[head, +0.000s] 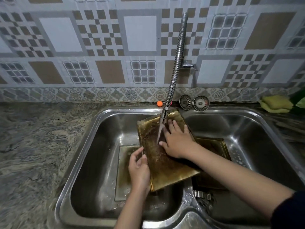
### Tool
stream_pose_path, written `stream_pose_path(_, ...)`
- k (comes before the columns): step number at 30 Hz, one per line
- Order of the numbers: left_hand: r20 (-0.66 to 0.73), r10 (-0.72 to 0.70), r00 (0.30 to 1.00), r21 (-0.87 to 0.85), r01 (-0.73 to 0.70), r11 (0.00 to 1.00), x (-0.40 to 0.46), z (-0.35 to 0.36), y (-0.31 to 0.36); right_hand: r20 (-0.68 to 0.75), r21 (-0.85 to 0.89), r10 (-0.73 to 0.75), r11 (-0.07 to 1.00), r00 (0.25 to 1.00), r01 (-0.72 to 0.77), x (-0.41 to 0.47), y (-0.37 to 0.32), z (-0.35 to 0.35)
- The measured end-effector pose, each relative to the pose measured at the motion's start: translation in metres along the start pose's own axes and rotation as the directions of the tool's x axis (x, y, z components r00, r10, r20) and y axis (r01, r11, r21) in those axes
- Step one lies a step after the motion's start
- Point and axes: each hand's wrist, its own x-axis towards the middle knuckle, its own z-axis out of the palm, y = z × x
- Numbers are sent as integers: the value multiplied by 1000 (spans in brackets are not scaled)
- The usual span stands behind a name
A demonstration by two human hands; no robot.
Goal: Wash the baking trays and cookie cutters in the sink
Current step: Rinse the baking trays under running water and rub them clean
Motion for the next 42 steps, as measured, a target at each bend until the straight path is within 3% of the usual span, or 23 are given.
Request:
stream_pose_path(2, -7, 22, 1000, -16, -22, 1000, -1, 2, 1, -65, 22, -79, 996, 995, 81, -3, -11, 9)
stream_pose_path(5, -47, 72, 996, -13, -73, 997, 12, -5, 7, -79, 37, -369, 927, 926, 372, -16, -18, 32)
stream_pose_path(6, -57, 92, 994, -1, -92, 996, 17, -11, 8, -80, 28, -404, 913, 911, 407, -17, -12, 36)
stream_pose_path(8, -70, 133, 989, 6, -133, 991, 24, -19, 6, -97, 18, -338, 940, 936, 341, -9, 0, 33)
stream_pose_path(11, -52, 132, 990, 23, -131, 991, 18, -10, 4, -112, 103, -100, 988, 989, 112, 9, -3, 19)
stream_pose_path(13, -14, 121, 993, 0, -121, 993, 10, 3, 1, -180, 114, -82, 988, 980, 104, 15, -22, 19)
stream_pose_path(17, -46, 148, 988, -35, -149, 988, 10, -2, 6, -230, 47, -445, 883, 865, 467, 1, -36, 40)
stream_pose_path(19, -70, 148, 986, 13, -148, 989, 17, -16, 7, -203, 7, -506, 855, 838, 518, -2, -20, 46)
stream_pose_path(21, -54, 133, 990, 27, -132, 991, 18, -21, 6, -201, -3, -398, 914, 895, 406, 8, -6, 43)
stream_pose_path(23, -18, 98, 995, 44, -97, 994, 11, -14, 1, -177, 72, -158, 982, 972, 173, 23, -5, 31)
stream_pose_path(25, -1, 52, 999, 42, -52, 998, 3, -2, -5, -164, 133, -12, 991, 986, 34, 33, -17, 23)
stream_pose_path(26, -6, 33, 999, 30, -33, 999, 1, 2, -7, -158, 135, -44, 989, 987, 65, 33, -25, 25)
stream_pose_path(29, -62, -5, 998, 29, 7, 1000, 8, -5, -7, -95, 123, -429, 890, 898, 439, 16, -32, 46)
stream_pose_path(31, -96, -22, 995, 22, 25, 999, 14, -16, -9, -77, 79, -510, 854, 857, 515, 10, -15, 53)
stream_pose_path(32, -100, -21, 995, 22, 24, 999, 14, -19, -11, -84, 60, -441, 893, 894, 446, 16, -7, 51)
stream_pose_path(34, -76, -18, 997, 44, 21, 999, 6, -14, -18, -70, 101, -144, 983, 987, 150, 27, 1, 41)
stream_pose_path(36, -18, -18, 1000, 67, 19, 998, -6, -3, -25, -76, 163, 46, 986, 996, -33, 32, -9, 36)
stream_pose_path(37, 1, -13, 1000, 72, 13, 997, -10, 2, -26, -117, 168, 2, 986, 993, 18, 31, -18, 40)
stream_pose_path(40, -31, -7, 1000, 75, 9, 997, -8, -1, -22, -140, 179, -420, 880, 897, 440, 12, -32, 59)
stream_pose_path(42, -71, -22, 997, 88, 28, 996, -1, -13, -20, -92, 134, -504, 848, 859, 512, 11, -14, 62)
